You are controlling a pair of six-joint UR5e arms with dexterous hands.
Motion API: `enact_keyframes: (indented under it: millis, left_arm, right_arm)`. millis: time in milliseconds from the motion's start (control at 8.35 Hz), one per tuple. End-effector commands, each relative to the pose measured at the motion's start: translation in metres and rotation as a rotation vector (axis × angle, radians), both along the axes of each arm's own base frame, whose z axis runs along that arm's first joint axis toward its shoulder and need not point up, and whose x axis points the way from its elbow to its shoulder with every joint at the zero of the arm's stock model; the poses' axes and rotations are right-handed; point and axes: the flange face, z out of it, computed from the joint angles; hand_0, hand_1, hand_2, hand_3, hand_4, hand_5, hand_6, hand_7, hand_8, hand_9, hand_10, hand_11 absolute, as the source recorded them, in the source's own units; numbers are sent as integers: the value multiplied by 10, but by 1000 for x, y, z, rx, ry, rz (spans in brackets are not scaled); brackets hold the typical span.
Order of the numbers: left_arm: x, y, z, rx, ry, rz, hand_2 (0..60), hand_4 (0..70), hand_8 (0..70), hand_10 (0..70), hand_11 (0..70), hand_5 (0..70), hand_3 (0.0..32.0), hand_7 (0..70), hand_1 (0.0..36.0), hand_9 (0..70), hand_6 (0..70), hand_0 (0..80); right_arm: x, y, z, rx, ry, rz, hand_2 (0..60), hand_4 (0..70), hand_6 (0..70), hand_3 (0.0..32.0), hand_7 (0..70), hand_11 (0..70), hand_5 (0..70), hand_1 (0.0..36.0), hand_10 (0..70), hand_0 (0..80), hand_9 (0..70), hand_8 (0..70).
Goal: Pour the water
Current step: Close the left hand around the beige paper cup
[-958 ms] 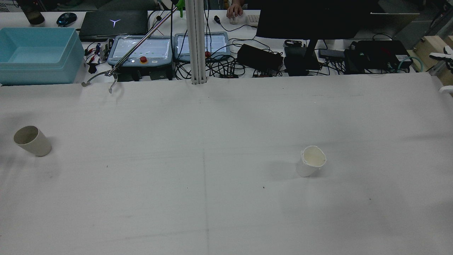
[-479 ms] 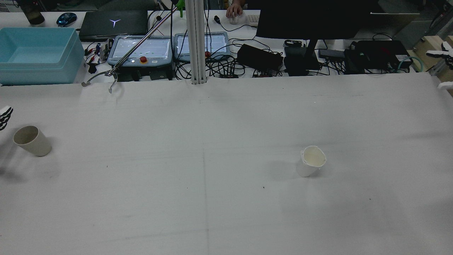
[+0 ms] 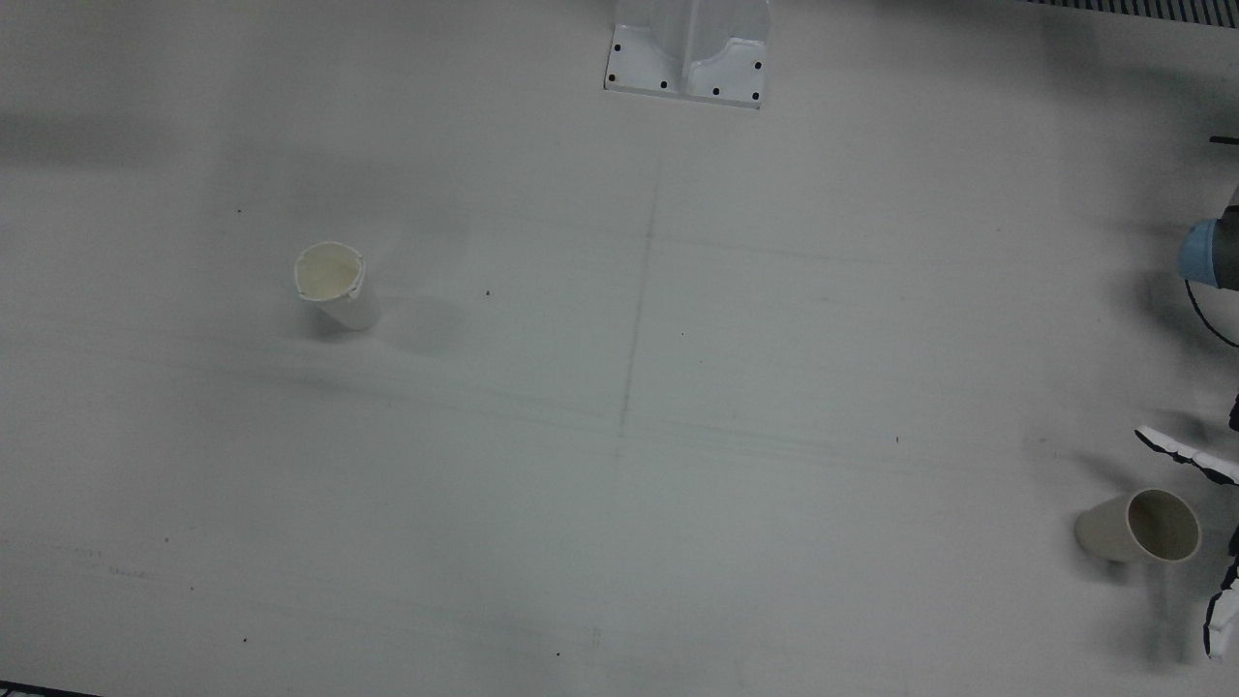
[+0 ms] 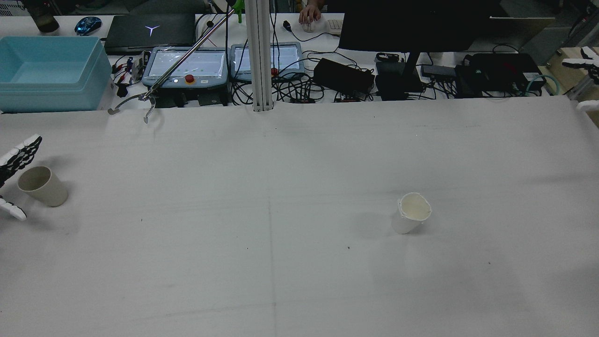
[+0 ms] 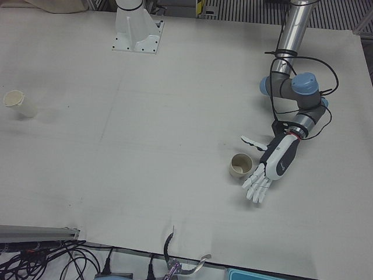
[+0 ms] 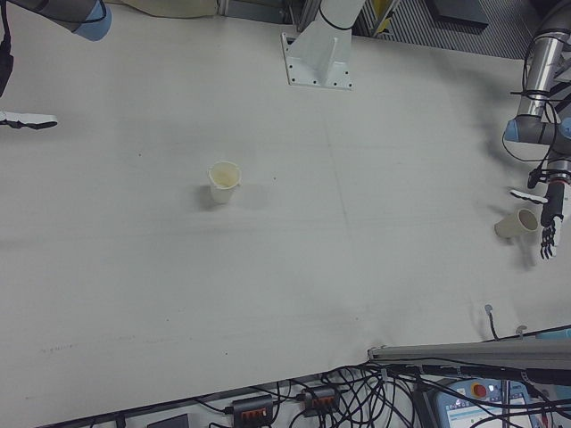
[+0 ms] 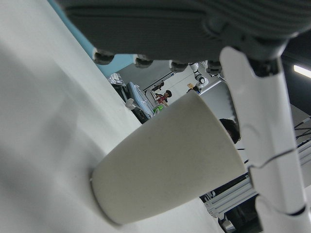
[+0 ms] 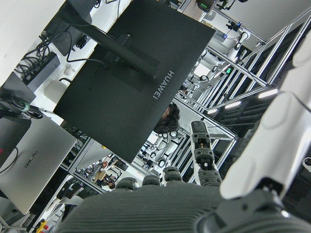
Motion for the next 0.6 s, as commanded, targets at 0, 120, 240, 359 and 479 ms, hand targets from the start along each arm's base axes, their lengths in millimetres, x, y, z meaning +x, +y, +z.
enact_keyframes:
  millis: [0,120,240,359,479]
  left_arm:
    - [8,-9,-7,23,22,6,0,0,0,0,20,74,176,12,158,0,0,589]
    - [21,-4,-4,18,21,21,0,0,0,0,23,72,182,11,164,0,0,605]
    - [30,1,3,3,22,18,0,0,0,0,26,86,180,14,164,0,0,612]
    - [42,4,6,2,23,41,0,0,0,0,27,92,176,17,160,0,0,603]
    - [44,4,5,3,25,43,0,0,0,0,27,85,172,14,157,0,0,590]
  right_arm:
    - [0,-1,0,-3,3,15,28,219,55,0,53,1,136,82,0,458,0,1]
    - [-5,-1,1,-5,3,11,25,224,59,0,58,4,138,79,0,457,0,1]
    - [-5,-1,1,-5,3,11,25,224,59,0,55,6,136,77,0,457,0,1]
    - [-8,-2,1,-5,4,3,23,222,58,0,51,9,133,76,1,456,0,1]
    - [-11,-2,1,-3,4,-3,24,220,58,0,51,9,134,77,1,457,0,1]
